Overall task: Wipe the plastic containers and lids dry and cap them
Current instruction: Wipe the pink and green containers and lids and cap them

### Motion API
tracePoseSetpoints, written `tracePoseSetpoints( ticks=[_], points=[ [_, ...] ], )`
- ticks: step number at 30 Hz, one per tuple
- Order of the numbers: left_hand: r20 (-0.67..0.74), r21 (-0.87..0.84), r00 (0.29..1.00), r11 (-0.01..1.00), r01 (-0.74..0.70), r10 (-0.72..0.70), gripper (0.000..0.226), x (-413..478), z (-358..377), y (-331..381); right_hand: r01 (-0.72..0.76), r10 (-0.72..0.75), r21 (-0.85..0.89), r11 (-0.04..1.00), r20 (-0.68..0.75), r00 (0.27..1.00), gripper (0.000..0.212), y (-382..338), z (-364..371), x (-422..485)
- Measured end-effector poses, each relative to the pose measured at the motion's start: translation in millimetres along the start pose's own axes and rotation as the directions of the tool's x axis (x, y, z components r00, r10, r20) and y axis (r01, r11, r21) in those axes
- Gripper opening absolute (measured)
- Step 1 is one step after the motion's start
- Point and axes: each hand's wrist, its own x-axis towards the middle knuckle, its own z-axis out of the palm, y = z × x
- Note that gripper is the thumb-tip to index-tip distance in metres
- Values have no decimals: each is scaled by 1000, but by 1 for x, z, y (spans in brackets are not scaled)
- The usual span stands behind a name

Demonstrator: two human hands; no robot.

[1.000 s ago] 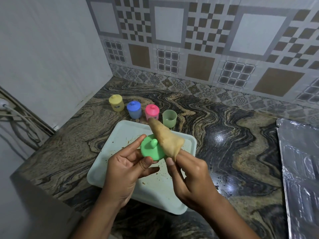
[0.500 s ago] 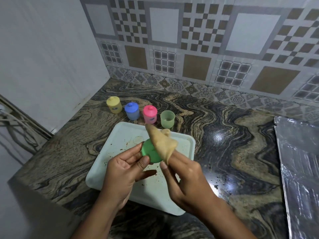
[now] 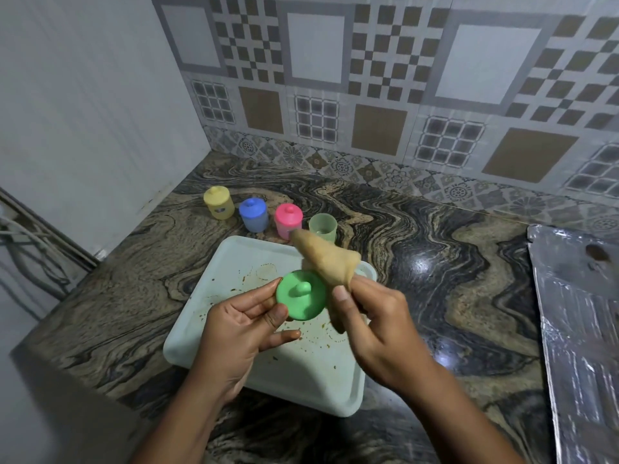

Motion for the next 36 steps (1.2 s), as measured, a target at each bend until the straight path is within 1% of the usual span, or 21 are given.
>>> tracePoseSetpoints(
  ticks=[2, 4, 7, 9, 11, 13, 14, 16, 18, 20, 22, 24, 26, 29, 32, 34, 36],
  points=[
    [5, 7, 1000, 1000, -3, 3, 74, 0, 0, 0, 62, -59, -33, 998, 88, 994, 26, -6, 5, 0],
    [10, 5, 1000, 1000, -1, 1, 75, 0, -2, 0, 69, -62, -52, 996, 125, 990, 19, -2, 8, 0],
    [18, 8, 1000, 1000, 16, -16, 83, 0, -3, -1, 58, -49, -77, 995, 120, 992, 21, 13, 9, 0],
    [9, 18, 1000, 1000, 20, -21, 90, 0, -4, -2, 46, -33, -108, 993, 114, 993, 27, 22, 8, 2],
    [0, 23, 1000, 999, 26, -26, 93, 1, -4, -3, -2, 11, -119, 993, 76, 997, 36, 29, 6, 5],
    [-3, 36, 999, 999, 33, -33, 92, 2, -4, -3, -70, 72, -67, 995, 29, 997, 38, 32, 4, 5],
    [-3, 40, 999, 999, 36, -36, 91, 2, -4, -4, -87, 87, -21, 996, 34, 996, 40, 30, 3, 5],
    [2, 35, 999, 998, 43, -43, 84, 3, -4, -5, -75, 70, 45, 996, 104, 992, 43, 20, 1, 7],
    [1, 29, 999, 999, 46, -46, 84, 4, -4, -5, -38, 26, 55, 998, 192, 981, 36, 13, 2, 8],
    [-12, 14, 999, 999, 48, -48, 84, 4, -4, -6, -21, 14, 28, 999, 233, 972, 30, 16, 4, 8],
    [-23, -7, 998, 998, 60, -60, 81, 4, -6, -7, -21, 26, -24, 999, 237, 971, 31, 26, 6, 8],
    [-35, -13, 997, 997, 73, -74, 83, 4, -7, -8, -32, 45, -62, 998, 208, 977, 35, 35, 5, 8],
    [-52, -20, 995, 997, 79, -80, 84, 5, -8, -9, -63, 68, -37, 997, 156, 985, 38, 36, 4, 8],
    [-71, -41, 995, 996, 74, -77, 78, 6, -8, -9, -61, 53, 49, 997, 149, 987, 42, 24, 4, 4],
    [-77, -58, 994, 995, 76, -81, 76, 6, -9, -9, 7, -14, 40, 999, 175, 985, 30, 14, 8, 2],
    [-83, -59, 992, 994, 89, -94, 65, 5, -9, -8, -15, 16, -8, 1000, 171, 985, 28, 20, 10, 0],
    [-110, -68, 988, 992, 102, -109, 51, 2, -6, -7, -112, 113, -20, 994, 130, 985, 34, 28, 12, -3]
  ],
)
